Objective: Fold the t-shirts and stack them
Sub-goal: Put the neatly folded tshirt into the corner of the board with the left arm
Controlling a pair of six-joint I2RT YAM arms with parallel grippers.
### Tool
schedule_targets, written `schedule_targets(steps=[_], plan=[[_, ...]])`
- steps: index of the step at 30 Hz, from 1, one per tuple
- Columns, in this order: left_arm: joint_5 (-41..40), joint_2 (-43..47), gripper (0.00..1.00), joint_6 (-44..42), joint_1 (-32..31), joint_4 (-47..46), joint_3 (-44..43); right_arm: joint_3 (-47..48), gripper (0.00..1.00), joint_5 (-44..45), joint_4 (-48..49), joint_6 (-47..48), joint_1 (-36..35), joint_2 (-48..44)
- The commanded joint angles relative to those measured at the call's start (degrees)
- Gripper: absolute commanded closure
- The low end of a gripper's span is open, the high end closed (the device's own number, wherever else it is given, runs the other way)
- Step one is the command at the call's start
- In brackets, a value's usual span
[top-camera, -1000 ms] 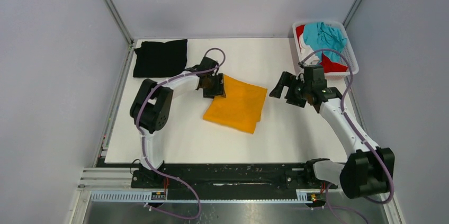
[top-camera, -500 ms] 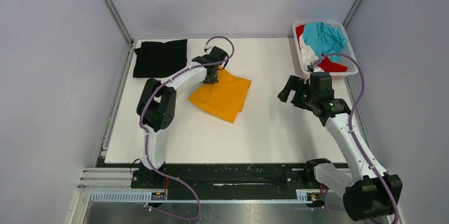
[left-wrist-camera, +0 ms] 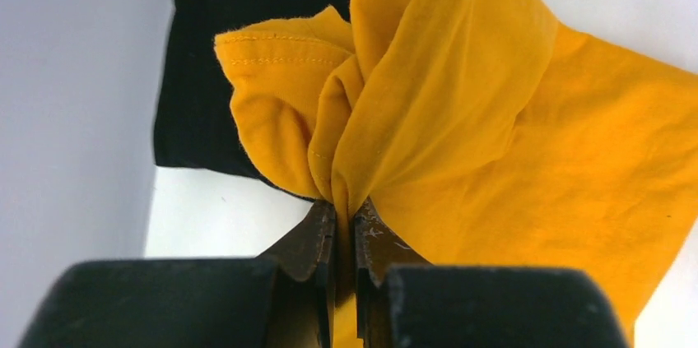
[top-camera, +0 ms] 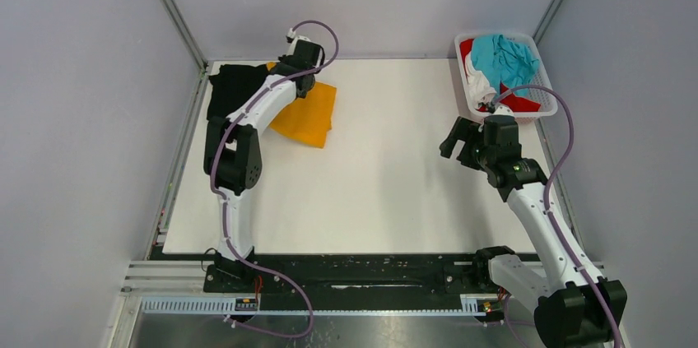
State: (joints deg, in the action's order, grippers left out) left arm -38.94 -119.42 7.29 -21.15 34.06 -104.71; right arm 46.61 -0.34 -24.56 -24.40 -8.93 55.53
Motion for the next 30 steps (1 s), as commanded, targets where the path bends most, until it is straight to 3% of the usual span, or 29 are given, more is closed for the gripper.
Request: schedule_targets(steps=[1,12,30], plan=[[-3.4,-1.4,1.0,-10.7,2.8,-8.3,-5.6,-0.2,0.0,3.3,2.6,0.4,0.1,0.3],[-0.2,-4.3,1.0,-19.4,7.6,-11.6,-14.7,0.2,0.01,7.0,3.0,0.9,0.1,2.2],[5.5,-0.2,1.0,-16.8,9.6,-7.7,-21.0,-1.2,0.01,7.1,4.7,1.1,0.1,1.4]])
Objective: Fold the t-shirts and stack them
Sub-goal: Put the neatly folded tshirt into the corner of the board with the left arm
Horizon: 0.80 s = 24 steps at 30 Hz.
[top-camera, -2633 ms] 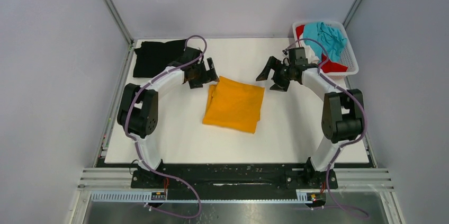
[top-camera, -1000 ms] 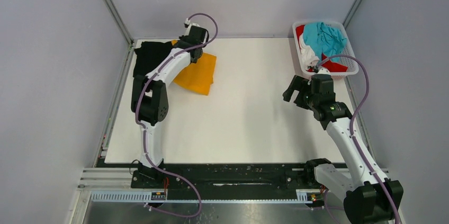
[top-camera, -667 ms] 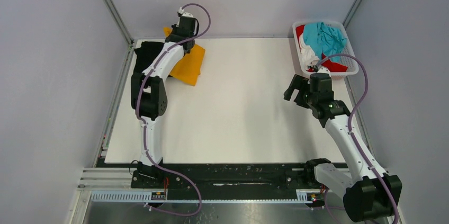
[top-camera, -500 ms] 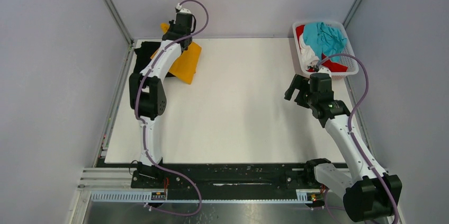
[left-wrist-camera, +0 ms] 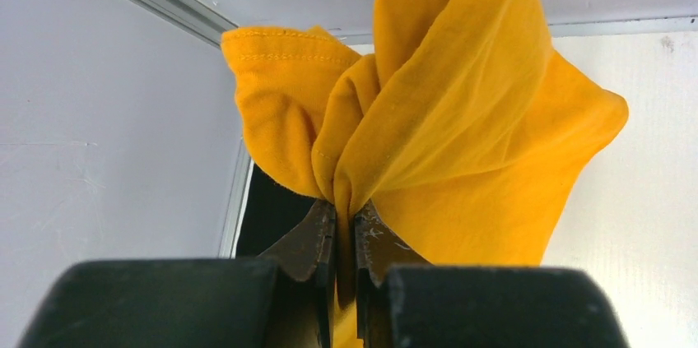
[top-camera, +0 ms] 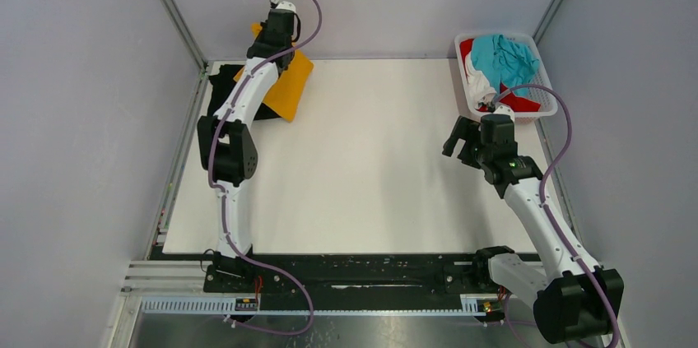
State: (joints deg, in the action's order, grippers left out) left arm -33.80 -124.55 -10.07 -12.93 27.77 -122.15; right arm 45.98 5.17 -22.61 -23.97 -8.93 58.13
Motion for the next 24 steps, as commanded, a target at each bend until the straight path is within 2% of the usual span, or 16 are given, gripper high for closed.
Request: schedule_targets(steps=[1,6,10,16,24], plan=[[0.8,4.9,1.0,1.0,1.8,-1.4,-3.6,-0.6,0.0,1.6,2.8,0.7,0.1,-1.0],[0.8,3.0,1.0,3.0,3.7,-1.4,-4.0,-0.3,0.01,1.7,2.7,0.7,0.2,-0.6],[3.9,1.5,1.0,4.7,6.4,-2.3,-3.7,-0.3,0.0,2.4,2.7,0.8,0.2,-0.4],[7.2,-2.1,1.0,2.3,9.1,-6.7,-2.9,0.2,0.01,2.8,2.6,1.0,0.1,0.6],[7.7,-9.0,0.95,0.9,12.5,-8.1,-7.3,0.4,0.01,4.2,2.0,1.1,0.1,1.8]])
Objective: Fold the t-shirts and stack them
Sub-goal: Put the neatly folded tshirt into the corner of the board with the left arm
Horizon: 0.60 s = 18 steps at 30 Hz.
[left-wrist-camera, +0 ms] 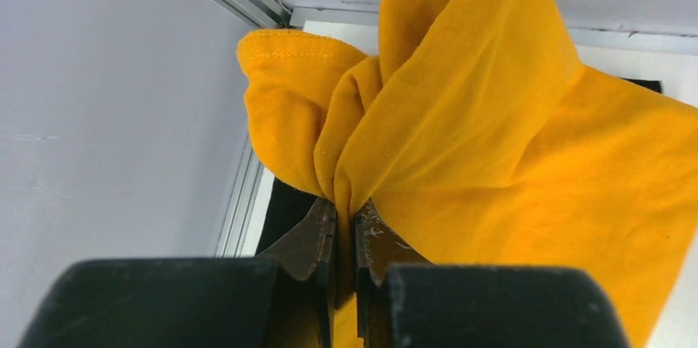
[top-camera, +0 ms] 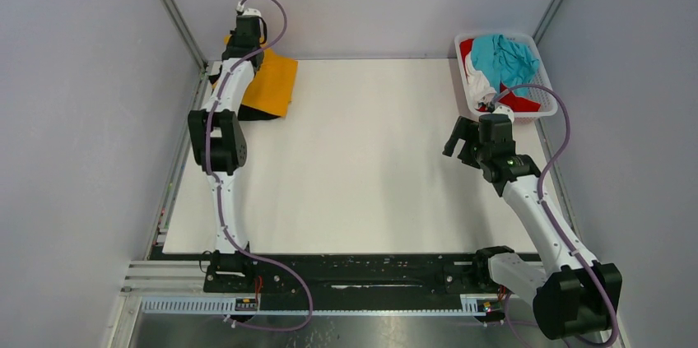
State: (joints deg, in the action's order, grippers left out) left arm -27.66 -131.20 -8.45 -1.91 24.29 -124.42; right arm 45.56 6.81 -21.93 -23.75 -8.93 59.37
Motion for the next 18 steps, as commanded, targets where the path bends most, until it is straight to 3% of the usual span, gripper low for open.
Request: schedule_targets(steps=[1,4,8,11,16,17,18], plan=[[2.0,-3.1,0.94,-0.2,1.8,-4.5,-5.7,0.9,0.01,2.7,1.2,0.8,0.1,0.7],[3.2,-4.7,0.89,1.0,3.3,-5.7,-6.0,1.3,0.01,3.0,1.0,0.9,0.2,1.0],[2.0,-6.7,0.71,2.3,4.5,-7.7,-6.6,2.0,0.01,3.7,0.4,0.7,0.1,1.7],[0.7,-6.8,0.66,3.9,5.1,-7.4,-6.8,2.8,0.0,4.7,-0.5,0.5,0.1,2.2],[2.7,-3.0,0.2,8.0,5.3,-6.4,-3.3,3.7,0.01,2.9,-0.8,0.0,0.1,1.8],[3.3,-1.9,0.04,9.2,5.3,-6.4,-2.2,3.9,0.01,2.2,-0.8,-0.2,0.1,1.7],[4.1,-0.8,0.01,10.9,5.2,-6.3,-1.2,4.1,0.01,1.9,-1.1,-0.3,0.1,1.5]])
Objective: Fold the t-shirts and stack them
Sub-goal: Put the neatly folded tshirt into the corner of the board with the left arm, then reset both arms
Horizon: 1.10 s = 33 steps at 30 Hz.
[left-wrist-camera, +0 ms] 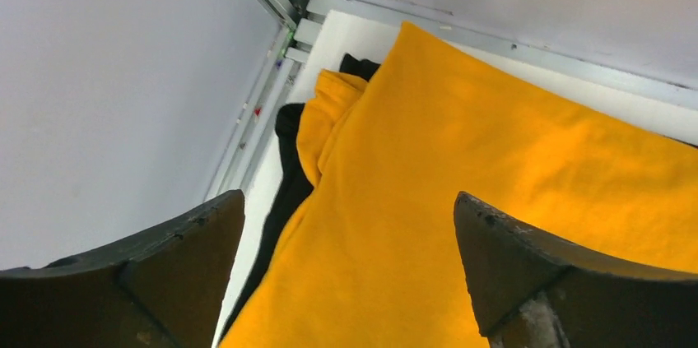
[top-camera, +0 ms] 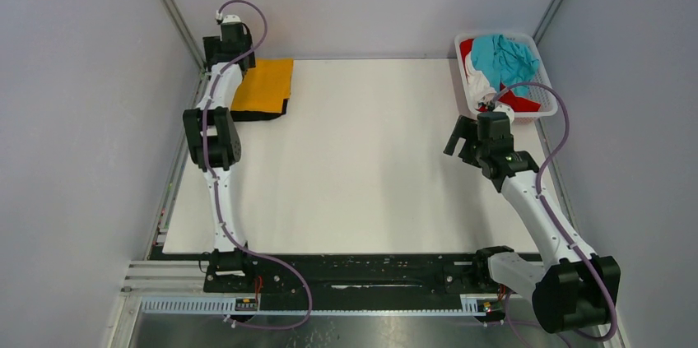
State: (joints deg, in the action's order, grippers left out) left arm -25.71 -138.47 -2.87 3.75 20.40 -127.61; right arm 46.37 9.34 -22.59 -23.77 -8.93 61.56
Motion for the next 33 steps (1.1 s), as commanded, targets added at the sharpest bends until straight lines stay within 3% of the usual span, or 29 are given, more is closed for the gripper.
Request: schedule_targets(steps=[1,7,10,22,28,33], plan=[[2.9,7.8,0.01,6.4,-0.4,-2.5,3.3,3.5,0.01,-0.7,-0.7,-0.6,0.1,-0.9],[12.9,17.5,0.01,12.8,-1.7,-3.6,14.7,2.5,0.0,-0.2,-2.4,-2.0,0.1,-4.8],[13.5,25.4,0.01,14.9,-3.3,-6.7,24.3,0.9,0.0,-0.3,-2.7,-2.5,0.2,-7.6],[23.3,70.7,0.01,34.7,-9.5,-22.5,80.7,-7.7,0.01,-4.3,-2.6,-3.9,0.1,-16.0],[19.8,90.6,0.01,38.6,-14.8,-15.9,98.6,-11.2,0.01,-1.5,-2.1,-4.3,0.1,-17.4],[16.8,102.4,0.01,36.9,-15.0,-9.1,103.0,-14.3,0.01,0.7,-1.1,-5.2,0.1,-19.1]])
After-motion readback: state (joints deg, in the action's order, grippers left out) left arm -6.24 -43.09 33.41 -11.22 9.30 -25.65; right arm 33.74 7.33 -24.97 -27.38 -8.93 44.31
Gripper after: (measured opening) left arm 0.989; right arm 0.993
